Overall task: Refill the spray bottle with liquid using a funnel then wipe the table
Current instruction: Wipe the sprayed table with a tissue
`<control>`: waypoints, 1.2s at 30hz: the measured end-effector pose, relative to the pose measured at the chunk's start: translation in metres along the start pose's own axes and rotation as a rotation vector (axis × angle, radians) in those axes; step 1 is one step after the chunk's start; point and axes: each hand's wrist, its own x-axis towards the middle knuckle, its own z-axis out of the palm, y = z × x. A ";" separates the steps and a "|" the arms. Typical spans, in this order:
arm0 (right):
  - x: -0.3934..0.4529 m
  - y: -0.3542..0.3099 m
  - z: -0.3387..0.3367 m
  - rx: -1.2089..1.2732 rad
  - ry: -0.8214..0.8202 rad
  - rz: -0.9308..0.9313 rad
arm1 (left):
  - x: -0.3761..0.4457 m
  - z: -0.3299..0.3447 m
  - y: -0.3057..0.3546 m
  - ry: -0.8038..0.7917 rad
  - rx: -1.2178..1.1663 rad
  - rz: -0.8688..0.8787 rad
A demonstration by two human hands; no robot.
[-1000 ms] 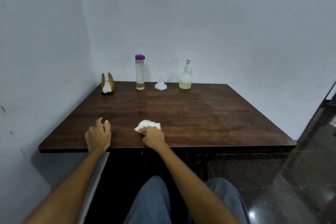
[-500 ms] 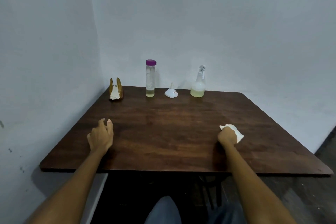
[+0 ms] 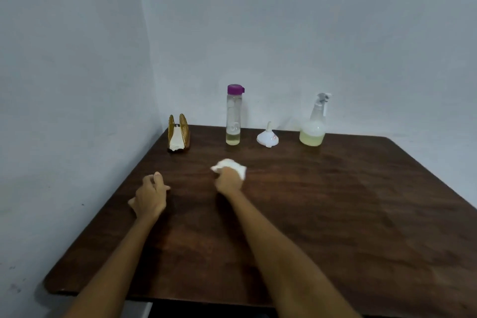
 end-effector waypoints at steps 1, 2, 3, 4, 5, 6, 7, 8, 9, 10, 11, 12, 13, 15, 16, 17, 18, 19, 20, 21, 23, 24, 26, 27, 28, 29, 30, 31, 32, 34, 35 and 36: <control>-0.007 -0.025 0.013 0.041 -0.036 -0.085 | 0.000 0.000 0.001 0.006 -0.006 -0.011; -0.017 -0.046 0.024 0.087 -0.067 -0.156 | 0.000 -0.001 0.001 0.020 -0.019 -0.026; -0.026 -0.064 0.032 0.112 -0.093 -0.217 | 0.000 -0.003 0.000 0.043 -0.047 -0.046; -0.035 -0.074 0.037 0.130 -0.121 -0.253 | 0.001 -0.004 -0.003 0.064 -0.083 -0.070; -0.040 -0.078 0.040 0.148 -0.171 -0.272 | 0.002 -0.006 -0.006 0.084 -0.120 -0.096; -0.044 -0.073 0.041 0.158 -0.223 -0.269 | 0.004 -0.009 -0.009 0.097 -0.153 -0.124; -0.046 -0.062 0.038 0.160 -0.244 -0.264 | 0.005 -0.011 -0.011 0.101 -0.178 -0.152; -0.050 -0.043 0.035 0.191 -0.205 -0.250 | 0.006 -0.014 -0.013 0.097 -0.198 -0.176; -0.054 -0.017 0.029 0.246 -0.134 -0.218 | 0.004 -0.015 -0.013 0.083 -0.212 -0.190; -0.061 0.012 0.020 0.296 -0.036 -0.161 | -0.001 -0.016 -0.013 0.068 -0.218 -0.193; -0.066 0.045 0.011 0.307 0.059 -0.094 | -0.007 -0.016 -0.013 0.052 -0.220 -0.188; -0.071 0.079 0.001 0.285 0.142 -0.021 | -0.013 -0.016 -0.012 0.036 -0.220 -0.180; -0.074 0.111 -0.010 0.251 0.196 0.065 | -0.018 -0.016 -0.013 0.022 -0.222 -0.173; -0.083 0.164 -0.032 0.176 0.217 0.280 | -0.028 -0.019 -0.014 -0.002 -0.246 -0.170; -0.087 0.181 -0.043 0.161 0.210 0.379 | -0.032 -0.021 -0.014 -0.013 -0.267 -0.172; -0.091 0.191 -0.050 0.152 0.193 0.444 | -0.036 -0.023 -0.014 -0.022 -0.292 -0.178; -0.093 0.191 -0.054 0.141 0.174 0.478 | -0.038 -0.025 -0.014 -0.029 -0.314 -0.189; -0.096 0.184 -0.055 0.129 0.166 0.497 | -0.042 -0.028 -0.014 -0.036 -0.334 -0.199; -0.099 0.170 -0.052 0.125 0.184 0.498 | -0.046 -0.031 -0.014 -0.044 -0.348 -0.204; -0.103 0.151 -0.046 0.125 0.199 0.487 | -0.050 -0.033 -0.015 -0.047 -0.356 -0.196; -0.112 0.104 -0.024 0.117 0.210 0.367 | -0.059 -0.038 -0.016 -0.035 -0.333 -0.142; -0.119 0.077 -0.009 0.131 0.187 0.261 | -0.064 -0.041 -0.017 -0.022 -0.298 -0.101; -0.138 0.029 0.017 0.176 0.067 0.035 | -0.077 -0.043 -0.017 -0.007 -0.207 -0.031; -0.149 0.012 0.025 0.195 0.010 -0.059 | -0.084 -0.044 -0.017 -0.005 -0.165 -0.014; -0.156 0.000 0.030 0.196 -0.034 -0.127 | -0.090 -0.044 -0.016 -0.004 -0.128 -0.005; -0.163 -0.005 0.033 0.176 -0.068 -0.164 | -0.097 -0.043 -0.014 -0.003 -0.097 0.009; -0.166 -0.004 0.034 0.155 -0.092 -0.179 | -0.104 -0.041 -0.013 0.001 -0.074 0.028; -0.170 0.002 0.031 0.146 -0.108 -0.174 | -0.112 -0.038 -0.011 0.006 -0.056 0.050; -0.172 0.013 0.026 0.147 -0.107 -0.166 | -0.120 -0.034 -0.008 0.013 -0.040 0.075; -0.175 0.047 0.012 0.172 -0.070 -0.137 | -0.135 -0.026 -0.001 0.013 -0.019 0.133; -0.179 0.069 0.002 0.188 -0.042 -0.103 | -0.142 -0.022 0.003 0.007 -0.017 0.163; -0.184 0.096 -0.008 0.203 -0.001 -0.064 | -0.148 -0.017 0.008 -0.001 -0.019 0.188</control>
